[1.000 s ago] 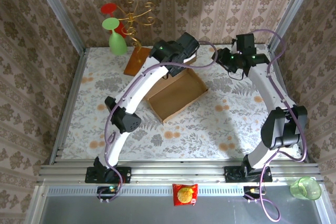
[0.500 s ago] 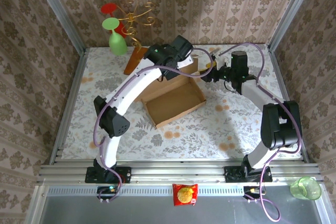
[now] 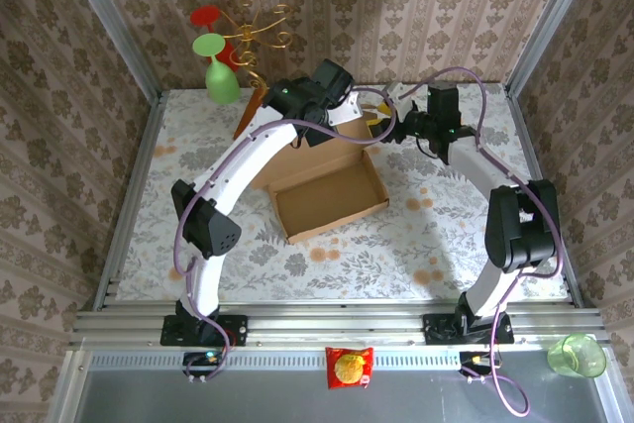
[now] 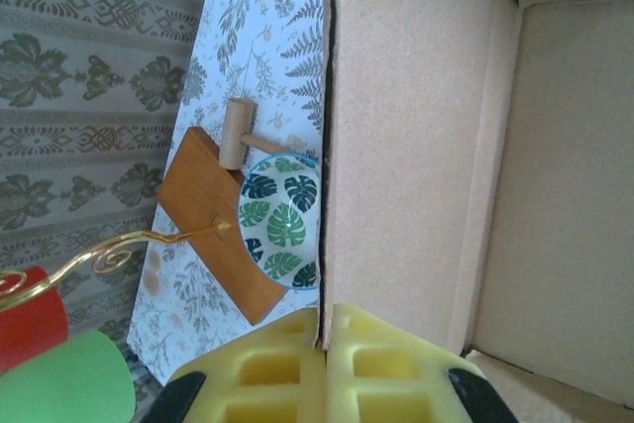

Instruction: Fold the paper box

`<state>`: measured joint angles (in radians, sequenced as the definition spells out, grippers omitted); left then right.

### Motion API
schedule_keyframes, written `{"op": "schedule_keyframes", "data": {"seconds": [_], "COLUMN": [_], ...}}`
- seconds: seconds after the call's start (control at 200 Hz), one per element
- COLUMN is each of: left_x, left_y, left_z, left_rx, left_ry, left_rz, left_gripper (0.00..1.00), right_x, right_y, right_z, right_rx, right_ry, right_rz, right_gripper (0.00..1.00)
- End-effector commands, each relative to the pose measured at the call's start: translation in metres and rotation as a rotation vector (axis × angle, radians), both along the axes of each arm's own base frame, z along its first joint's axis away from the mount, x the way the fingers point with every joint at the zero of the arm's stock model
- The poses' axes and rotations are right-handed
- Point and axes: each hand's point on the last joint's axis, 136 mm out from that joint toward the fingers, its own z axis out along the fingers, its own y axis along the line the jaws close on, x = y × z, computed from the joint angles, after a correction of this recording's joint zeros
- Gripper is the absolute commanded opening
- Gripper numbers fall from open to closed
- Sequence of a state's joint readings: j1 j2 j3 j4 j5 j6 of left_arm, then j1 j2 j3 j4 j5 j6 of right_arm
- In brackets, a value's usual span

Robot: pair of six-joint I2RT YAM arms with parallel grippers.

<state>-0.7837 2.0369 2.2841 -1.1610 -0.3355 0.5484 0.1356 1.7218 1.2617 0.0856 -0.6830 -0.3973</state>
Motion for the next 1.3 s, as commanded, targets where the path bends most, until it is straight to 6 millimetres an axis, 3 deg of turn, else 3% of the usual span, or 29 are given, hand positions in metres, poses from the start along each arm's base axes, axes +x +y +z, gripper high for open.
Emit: {"op": "schedule_keyframes", "data": {"seconds": [0.0,0.495,0.605,0.67,0.78,0.9,1.04,1.17,1.2,1.295], "left_x": [0.001,-0.002,-0.001,-0.001,-0.004,-0.014,-0.034,-0.053,-0.051,-0.053], "left_y": [0.000,-0.015,-0.012,-0.005,0.023,0.065,0.119,0.142,0.158,0.169], "left_z": [0.021,0.025,0.036,0.048,0.064,0.065,0.042,0.016,0.008,-0.004], "left_rx": [-0.053,-0.148,-0.207,-0.262,-0.343,-0.441,-0.546,-0.747,-0.790,-0.973], "left_ry": [-0.039,-0.021,-0.040,-0.055,-0.046,0.008,0.070,0.120,0.106,0.131], "left_rz": [-0.019,0.003,0.067,0.123,0.247,0.404,0.589,0.642,0.675,0.655], "left_gripper": [0.00,0.00,0.33,0.46,0.52,0.55,0.57,0.59,0.61,0.61], "right_x": [-0.003,-0.006,-0.005,-0.005,-0.008,-0.012,-0.013,-0.014,-0.014,-0.015], "right_y": [0.011,0.017,0.014,0.008,0.001,-0.005,-0.005,-0.005,-0.005,-0.005], "right_z": [-0.004,-0.012,-0.013,-0.012,-0.013,-0.015,-0.016,-0.018,-0.018,-0.020], "right_rx": [-0.014,-0.026,-0.039,-0.039,-0.031,-0.022,-0.016,-0.013,-0.013,-0.013], "right_ry": [0.019,0.068,0.064,0.054,0.053,0.053,0.058,0.062,0.064,0.070], "right_rz": [0.049,-0.004,-0.045,-0.068,-0.070,-0.070,-0.067,-0.065,-0.063,-0.062], "right_gripper": [0.48,0.01,0.00,0.00,0.00,0.00,0.00,0.00,0.00,0.00]}}
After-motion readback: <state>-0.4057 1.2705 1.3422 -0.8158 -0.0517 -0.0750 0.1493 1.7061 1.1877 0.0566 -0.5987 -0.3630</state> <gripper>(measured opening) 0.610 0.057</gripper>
